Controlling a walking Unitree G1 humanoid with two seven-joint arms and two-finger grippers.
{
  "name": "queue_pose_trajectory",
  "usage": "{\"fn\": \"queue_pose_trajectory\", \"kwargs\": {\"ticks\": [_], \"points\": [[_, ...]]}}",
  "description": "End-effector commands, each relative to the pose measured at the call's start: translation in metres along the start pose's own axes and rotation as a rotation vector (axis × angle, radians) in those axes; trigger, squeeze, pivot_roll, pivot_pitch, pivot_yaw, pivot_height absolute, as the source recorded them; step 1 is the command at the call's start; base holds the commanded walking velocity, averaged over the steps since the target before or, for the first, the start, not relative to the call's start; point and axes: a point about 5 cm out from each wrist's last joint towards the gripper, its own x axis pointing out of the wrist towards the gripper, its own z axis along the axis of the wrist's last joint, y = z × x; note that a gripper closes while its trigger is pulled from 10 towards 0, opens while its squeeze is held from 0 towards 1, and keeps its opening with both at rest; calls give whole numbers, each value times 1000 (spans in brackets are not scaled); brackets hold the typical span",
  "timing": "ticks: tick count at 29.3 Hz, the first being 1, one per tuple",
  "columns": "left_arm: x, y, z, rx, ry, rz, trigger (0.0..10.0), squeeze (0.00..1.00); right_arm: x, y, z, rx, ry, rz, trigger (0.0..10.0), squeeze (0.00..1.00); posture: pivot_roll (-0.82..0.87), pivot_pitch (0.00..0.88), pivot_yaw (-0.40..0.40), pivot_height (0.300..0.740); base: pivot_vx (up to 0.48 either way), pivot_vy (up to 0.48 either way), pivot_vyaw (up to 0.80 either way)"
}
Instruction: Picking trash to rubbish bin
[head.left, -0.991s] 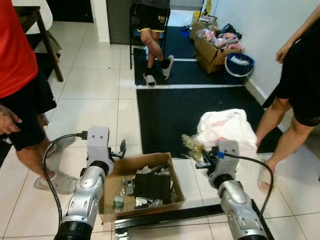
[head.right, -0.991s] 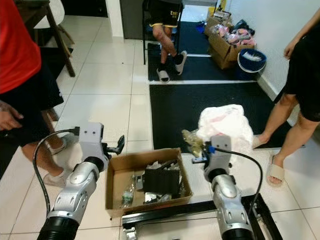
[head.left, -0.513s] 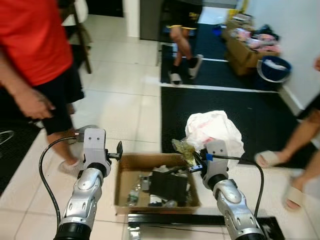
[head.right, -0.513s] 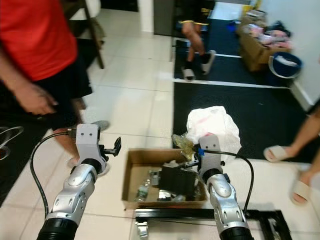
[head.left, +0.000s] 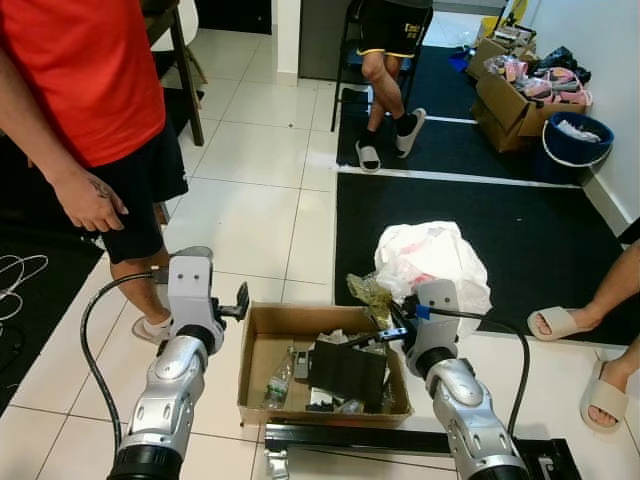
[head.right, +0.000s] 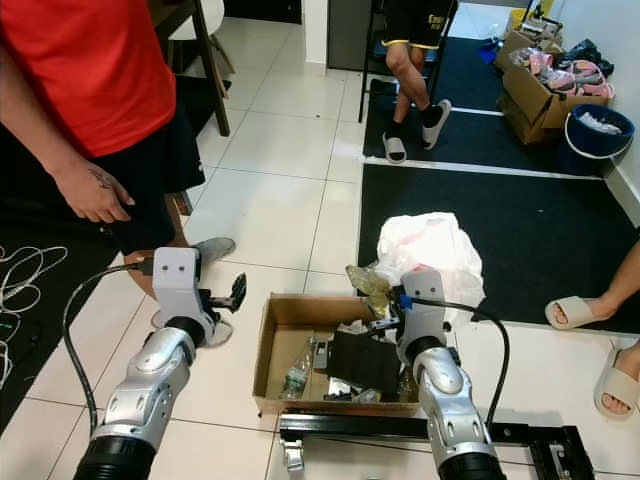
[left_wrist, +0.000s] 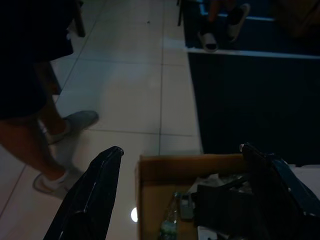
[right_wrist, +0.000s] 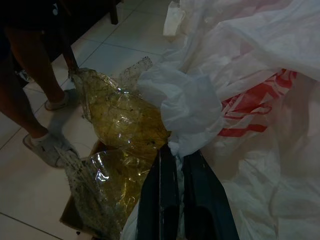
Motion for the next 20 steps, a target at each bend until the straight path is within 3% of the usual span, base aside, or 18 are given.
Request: {"fn": "queue_pose_trajectory", "kwargs": {"ticks": [1, 16, 20], "points": [[-3, -3, -5, -34, 16, -15, 10000, 0, -4, -1, -7, 12, 20, -18, 10000, 0, -18, 139, -23, 740, 0, 0, 0], [-3, 0, -6, -23, 25, 1, 10000, 0, -4, -2, -9, 16, 26, -19, 10000, 0, -20, 141, -23, 740, 294, 0, 0], [-3, 1, -6, -26, 13, 11, 10000, 0, -4, -2, -9, 15, 28, -19, 10000, 0, -20, 141, -23, 740, 0, 0, 0]]}}
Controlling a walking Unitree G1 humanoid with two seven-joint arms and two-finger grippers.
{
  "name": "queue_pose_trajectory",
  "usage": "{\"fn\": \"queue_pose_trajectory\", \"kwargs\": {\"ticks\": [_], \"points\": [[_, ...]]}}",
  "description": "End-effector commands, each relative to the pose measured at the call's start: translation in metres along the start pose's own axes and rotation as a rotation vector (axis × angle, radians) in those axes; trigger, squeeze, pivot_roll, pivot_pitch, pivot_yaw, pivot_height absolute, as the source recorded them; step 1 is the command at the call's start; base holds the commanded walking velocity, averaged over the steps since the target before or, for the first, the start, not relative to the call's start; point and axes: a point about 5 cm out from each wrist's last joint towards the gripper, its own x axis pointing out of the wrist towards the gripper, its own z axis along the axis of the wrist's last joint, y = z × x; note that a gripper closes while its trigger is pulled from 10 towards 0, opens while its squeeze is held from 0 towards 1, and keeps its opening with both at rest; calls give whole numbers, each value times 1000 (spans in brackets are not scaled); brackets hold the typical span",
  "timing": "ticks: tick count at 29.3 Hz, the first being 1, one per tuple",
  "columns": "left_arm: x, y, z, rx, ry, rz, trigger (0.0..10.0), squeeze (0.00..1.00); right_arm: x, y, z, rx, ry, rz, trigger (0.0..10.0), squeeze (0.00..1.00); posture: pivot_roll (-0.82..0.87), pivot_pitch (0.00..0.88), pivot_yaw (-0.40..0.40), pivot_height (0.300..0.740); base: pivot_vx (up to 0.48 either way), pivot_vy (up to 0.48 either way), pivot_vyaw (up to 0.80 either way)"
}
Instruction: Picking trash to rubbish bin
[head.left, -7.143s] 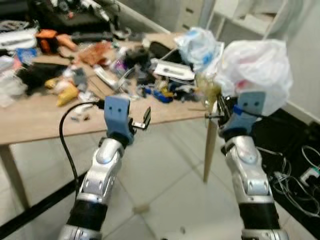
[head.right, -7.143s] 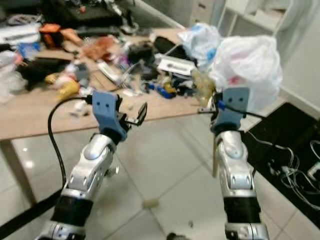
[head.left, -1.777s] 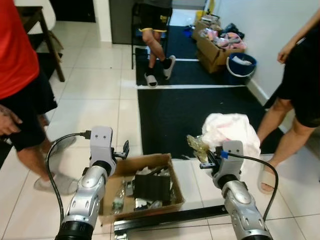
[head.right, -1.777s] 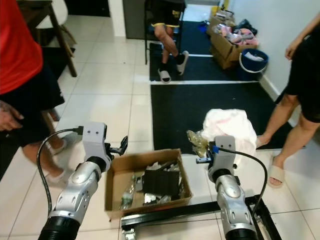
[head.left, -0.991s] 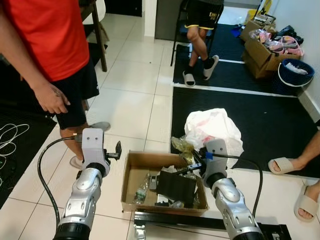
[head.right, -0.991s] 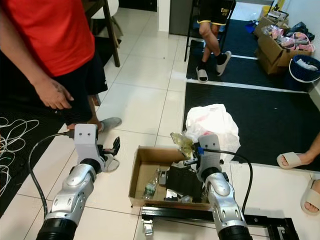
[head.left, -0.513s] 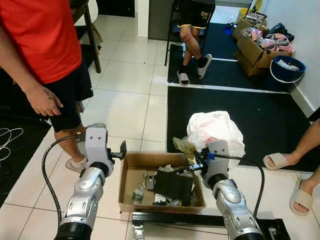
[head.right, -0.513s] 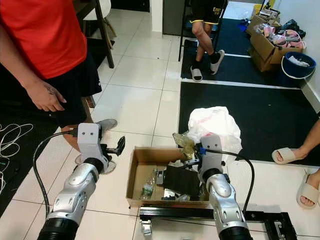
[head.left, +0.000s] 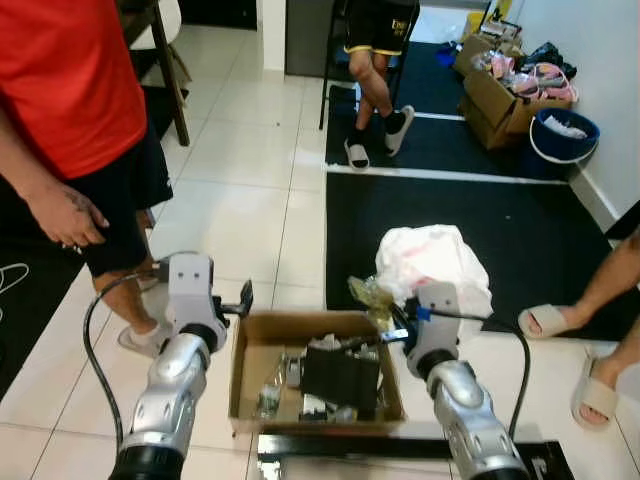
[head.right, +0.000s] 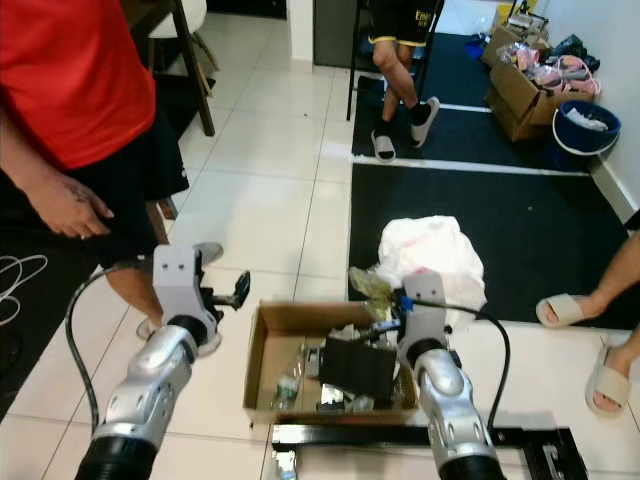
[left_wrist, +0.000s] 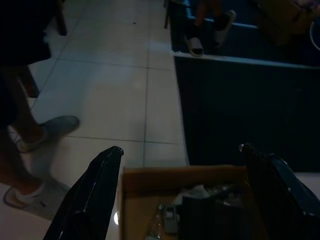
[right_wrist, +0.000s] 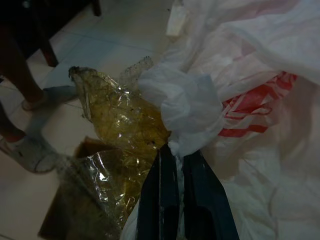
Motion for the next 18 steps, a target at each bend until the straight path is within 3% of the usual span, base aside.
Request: {"fn": "queue_pose_trajectory", "kwargs": {"ticks": [1, 18], "points": [[-5, 6, -10, -3, 32, 29, 10000, 0, -3, 3, -7, 13, 21, 6, 10000, 0, -20, 141, -23, 740, 0, 0, 0], [-6, 6, -10, 5, 35, 31, 10000, 0, -3, 4, -8, 10, 21, 10, 10000, 0, -21, 144, -22, 740, 0, 0, 0]]}}
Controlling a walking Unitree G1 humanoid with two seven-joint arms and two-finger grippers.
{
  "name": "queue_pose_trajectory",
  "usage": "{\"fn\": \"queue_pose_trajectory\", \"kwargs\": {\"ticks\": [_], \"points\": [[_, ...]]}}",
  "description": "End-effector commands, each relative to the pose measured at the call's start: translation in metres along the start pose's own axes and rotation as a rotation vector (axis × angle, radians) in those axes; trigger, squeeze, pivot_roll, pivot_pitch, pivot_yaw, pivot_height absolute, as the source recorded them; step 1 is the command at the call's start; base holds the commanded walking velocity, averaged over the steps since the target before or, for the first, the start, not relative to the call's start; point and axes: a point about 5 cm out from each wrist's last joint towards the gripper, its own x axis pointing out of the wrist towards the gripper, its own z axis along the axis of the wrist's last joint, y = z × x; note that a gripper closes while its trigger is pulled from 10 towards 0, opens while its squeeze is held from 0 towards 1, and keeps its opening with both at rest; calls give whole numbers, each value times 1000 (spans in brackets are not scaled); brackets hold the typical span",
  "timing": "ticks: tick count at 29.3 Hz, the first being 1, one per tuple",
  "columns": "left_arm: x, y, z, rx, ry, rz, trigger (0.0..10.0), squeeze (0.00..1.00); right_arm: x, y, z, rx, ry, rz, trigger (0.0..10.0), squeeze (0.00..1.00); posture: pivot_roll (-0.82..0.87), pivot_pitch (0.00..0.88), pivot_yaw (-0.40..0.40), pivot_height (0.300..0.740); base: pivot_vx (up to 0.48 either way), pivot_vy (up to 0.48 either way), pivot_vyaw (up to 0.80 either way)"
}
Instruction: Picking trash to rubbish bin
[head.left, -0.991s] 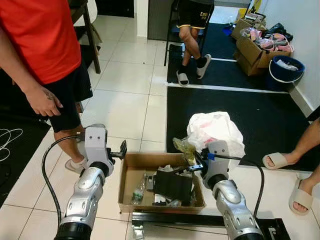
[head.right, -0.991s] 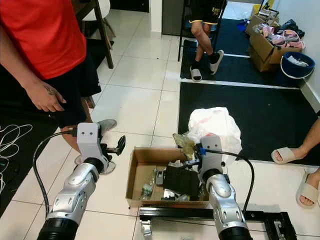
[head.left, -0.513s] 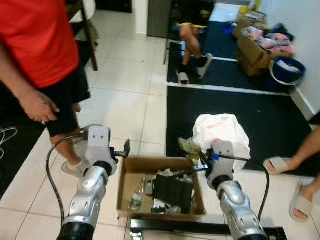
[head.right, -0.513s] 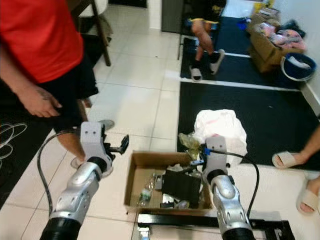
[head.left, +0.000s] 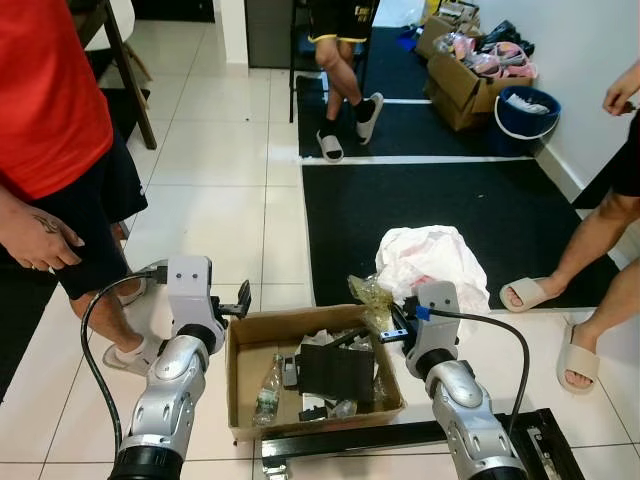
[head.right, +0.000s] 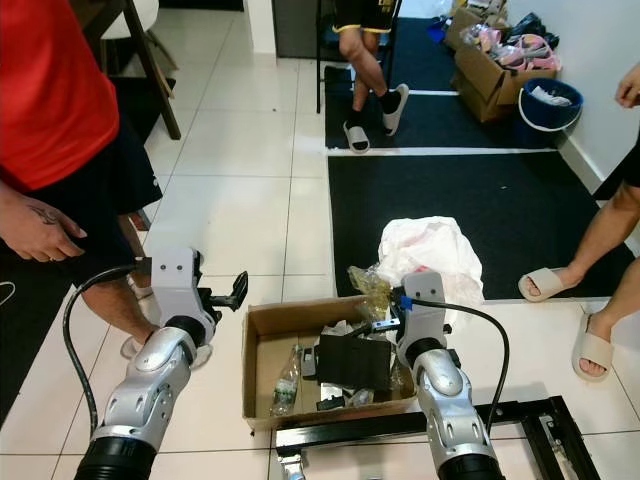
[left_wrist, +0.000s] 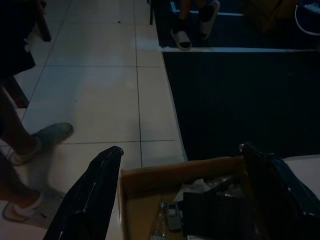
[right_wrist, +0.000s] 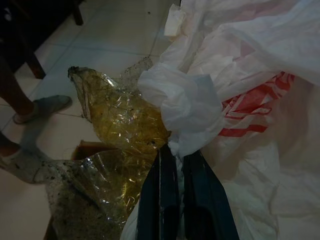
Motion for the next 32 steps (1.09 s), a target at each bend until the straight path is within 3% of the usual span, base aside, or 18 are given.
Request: {"fn": "queue_pose_trajectory", "kwargs": {"ticks": [1, 11, 15, 17, 19, 26, 29, 32], "points": [[-2, -1, -6, 1, 23, 4, 10000, 0, -3, -2, -7, 8, 21, -9, 10000, 0, -20, 145, -22, 740, 0, 0, 0], [1, 3, -6, 35, 22, 30, 10000, 0, 9, -1, -1, -12, -1, 6, 10000, 0, -18, 149, -24, 740, 0, 0, 0], [8, 3, 1, 55, -7, 39, 10000, 0, 31, -8, 14, -33, -17, 19, 10000, 0, -6, 171, -27, 740, 0, 0, 0], [8, 3, 1, 55, -7, 39, 10000, 0, 31, -8, 14, -33, -17, 19, 10000, 0, -6, 171, -27, 740, 0, 0, 0], [18, -1, 10, 86, -27, 17, 10000, 0, 56, -19, 44, -44, -48, 7, 10000, 0, 4, 231, -26, 740, 0, 0, 0], [15, 1, 10, 97, -28, 22, 10000, 0, 71, -20, 70, -51, -83, 14, 10000, 0, 20, 275, -22, 740, 0, 0, 0], [7, 5, 4, 101, -11, 35, 10000, 0, 83, -14, 90, -55, -119, 39, 10000, 0, 24, 295, -13, 740, 0, 0, 0], [5, 6, 2, 102, -6, 38, 10000, 0, 86, -12, 96, -54, -130, 47, 10000, 0, 24, 295, -13, 740, 0, 0, 0]]}}
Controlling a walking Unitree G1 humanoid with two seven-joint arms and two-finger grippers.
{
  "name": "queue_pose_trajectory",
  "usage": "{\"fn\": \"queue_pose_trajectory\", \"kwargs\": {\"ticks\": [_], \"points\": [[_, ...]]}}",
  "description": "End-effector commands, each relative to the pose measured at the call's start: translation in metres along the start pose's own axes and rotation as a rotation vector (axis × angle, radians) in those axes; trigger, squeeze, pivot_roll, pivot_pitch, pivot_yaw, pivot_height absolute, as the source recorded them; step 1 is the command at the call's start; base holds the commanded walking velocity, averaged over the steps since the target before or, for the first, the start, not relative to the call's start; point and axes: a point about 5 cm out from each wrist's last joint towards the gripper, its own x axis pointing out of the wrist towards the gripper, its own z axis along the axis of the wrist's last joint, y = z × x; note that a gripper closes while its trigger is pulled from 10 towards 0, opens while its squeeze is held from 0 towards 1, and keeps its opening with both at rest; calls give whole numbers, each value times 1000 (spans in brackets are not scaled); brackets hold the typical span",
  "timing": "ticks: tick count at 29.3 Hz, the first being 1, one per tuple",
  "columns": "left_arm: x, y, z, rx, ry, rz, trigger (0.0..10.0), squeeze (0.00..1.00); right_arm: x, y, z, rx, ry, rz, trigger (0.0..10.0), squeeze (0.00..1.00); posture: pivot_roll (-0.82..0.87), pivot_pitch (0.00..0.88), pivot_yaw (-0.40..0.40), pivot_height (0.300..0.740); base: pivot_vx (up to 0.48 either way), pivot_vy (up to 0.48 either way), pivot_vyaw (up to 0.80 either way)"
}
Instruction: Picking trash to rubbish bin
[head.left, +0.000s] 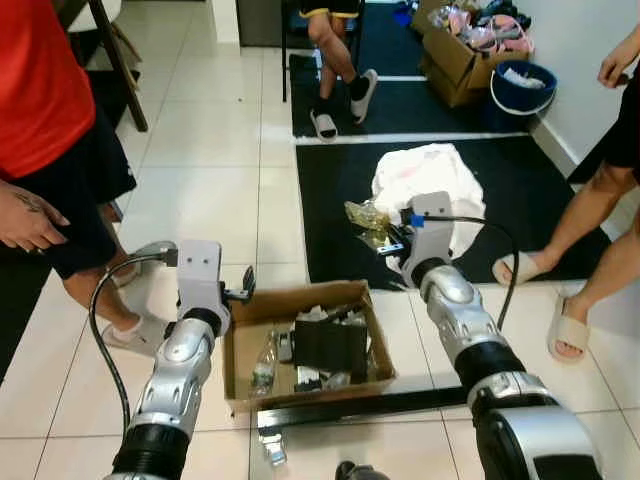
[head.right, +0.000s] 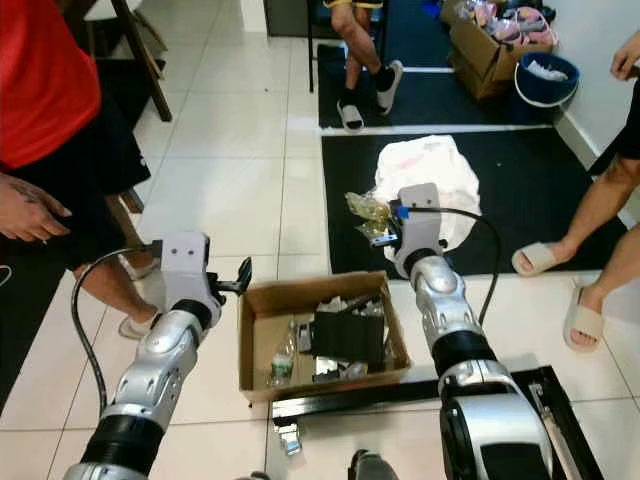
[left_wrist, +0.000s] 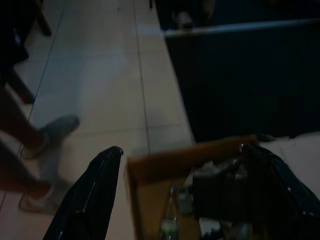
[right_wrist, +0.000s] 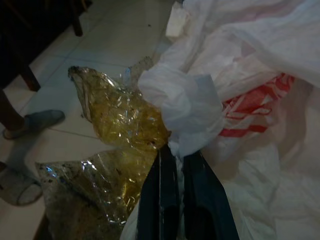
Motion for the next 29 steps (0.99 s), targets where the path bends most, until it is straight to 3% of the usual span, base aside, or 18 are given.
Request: {"fn": "queue_pose_trajectory", "kwargs": {"ticks": [1, 4, 6, 9, 10, 11, 14, 22, 23, 25, 27, 28, 29], "points": [[-6, 6, -7, 17, 30, 12, 10000, 0, 6, 4, 10, 22, -29, 15, 10000, 0, 24, 303, -12, 740, 0, 0, 0], [-12, 7, -12, 20, 44, 23, 10000, 0, 22, 14, 47, 58, -107, 67, 10000, 0, 27, 308, -16, 740, 0, 0, 0], [-13, 8, -13, 22, 47, 25, 10000, 0, 28, 25, 60, 68, -137, 120, 10000, 0, 28, 307, -17, 740, 0, 0, 0], [-14, 8, -14, 22, 50, 27, 10000, 0, 31, 37, 69, 73, -159, 169, 10000, 0, 28, 306, -17, 740, 0, 0, 0], [-15, 8, -14, 21, 52, 30, 10000, 0, 34, 55, 77, 76, -186, 242, 10000, 0, 33, 307, -18, 740, 0, 0, 0], [-15, 8, -14, 22, 53, 31, 10000, 0, 35, 63, 80, 76, -196, 270, 10000, 0, 33, 307, -18, 740, 0, 0, 0], [-15, 7, -14, 23, 54, 33, 10000, 0, 36, 75, 82, 82, -205, 303, 10000, 0, 39, 306, -18, 740, 0, 0, 0], [-16, 8, -13, 23, 54, 34, 10000, 0, 37, 77, 84, 123, -213, 325, 10000, 0, 41, 299, -15, 740, 0, 0, 0], [-16, 8, -13, 23, 55, 34, 10000, 0, 36, 77, 84, 134, -217, 334, 10000, 1000, 38, 295, -12, 740, 0, 0, 0], [-15, 8, -13, 23, 58, 32, 10000, 0, 36, 76, 82, 137, -213, 342, 10000, 1000, 35, 292, -10, 740, 0, 0, 0], [-13, 7, -12, 22, 57, 30, 10000, 0, 35, 73, 76, 84, -192, 313, 10000, 1000, 34, 292, -11, 740, 0, 0, 0], [-12, 6, -12, 20, 55, 29, 10000, 0, 34, 70, 69, 80, -172, 296, 10000, 0, 33, 289, -13, 740, 0, 0, 0], [-12, 5, -11, 19, 53, 29, 10000, 0, 33, 68, 64, 80, -158, 286, 10000, 0, 33, 289, -13, 740, 0, 0, 0]]}}
